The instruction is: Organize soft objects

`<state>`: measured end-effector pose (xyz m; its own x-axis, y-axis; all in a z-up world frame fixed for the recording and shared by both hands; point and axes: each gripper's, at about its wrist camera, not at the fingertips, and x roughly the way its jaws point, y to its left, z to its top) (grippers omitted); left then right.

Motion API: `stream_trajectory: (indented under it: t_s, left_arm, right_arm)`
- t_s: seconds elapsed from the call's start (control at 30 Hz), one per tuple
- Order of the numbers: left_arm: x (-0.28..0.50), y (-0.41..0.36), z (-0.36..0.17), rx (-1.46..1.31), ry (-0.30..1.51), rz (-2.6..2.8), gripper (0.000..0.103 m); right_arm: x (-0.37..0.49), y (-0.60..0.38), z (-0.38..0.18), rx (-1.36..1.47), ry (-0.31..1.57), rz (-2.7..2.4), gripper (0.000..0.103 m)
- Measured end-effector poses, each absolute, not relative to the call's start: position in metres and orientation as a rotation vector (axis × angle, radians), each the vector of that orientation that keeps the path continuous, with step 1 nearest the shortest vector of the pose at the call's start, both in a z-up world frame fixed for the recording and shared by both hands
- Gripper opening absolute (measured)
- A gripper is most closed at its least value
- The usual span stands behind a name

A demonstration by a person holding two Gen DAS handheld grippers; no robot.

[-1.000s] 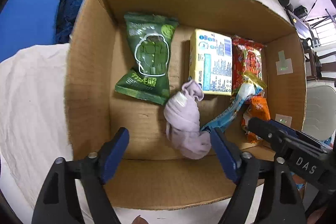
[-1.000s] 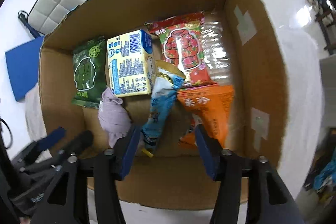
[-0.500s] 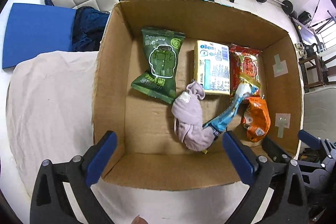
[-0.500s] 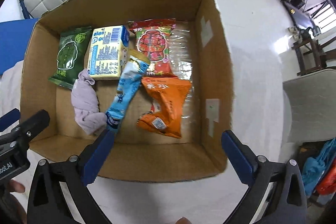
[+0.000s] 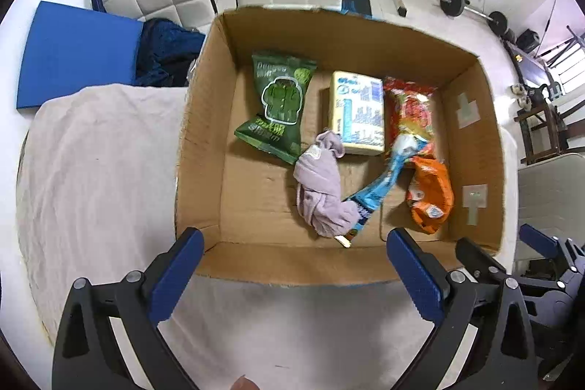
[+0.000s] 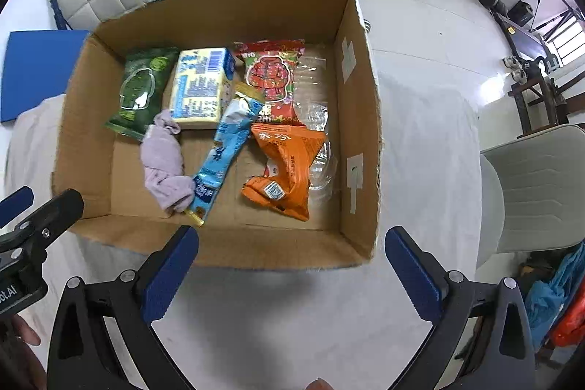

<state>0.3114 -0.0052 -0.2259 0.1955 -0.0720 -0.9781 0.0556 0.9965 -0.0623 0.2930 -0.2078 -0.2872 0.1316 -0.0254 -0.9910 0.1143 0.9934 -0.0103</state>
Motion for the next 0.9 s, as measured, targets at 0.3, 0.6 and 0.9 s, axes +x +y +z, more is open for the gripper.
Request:
stream_trajectory:
  t_s: [0.3,0.6,0.9]
  left_arm:
    - [0.262,-0.010,-0.154,-0.017,1.239,-0.068,0.102]
    - [0.198,-0.006,-0.082,-0.027,1.118,-0.043,0.103]
    - [0.144,-0.006,-0.037,-0.036,1.085,-0.057,0.103]
  right_arm:
    - [0.248,-0.209,-0.217,0.106,1.334,-0.044,0.103]
    - [0.181,-0.216,-0.139,0.121,1.214,-0.035,0.103]
    - [0.117,-0.218,-0.083,0.125,1.142,-0.022,0.103]
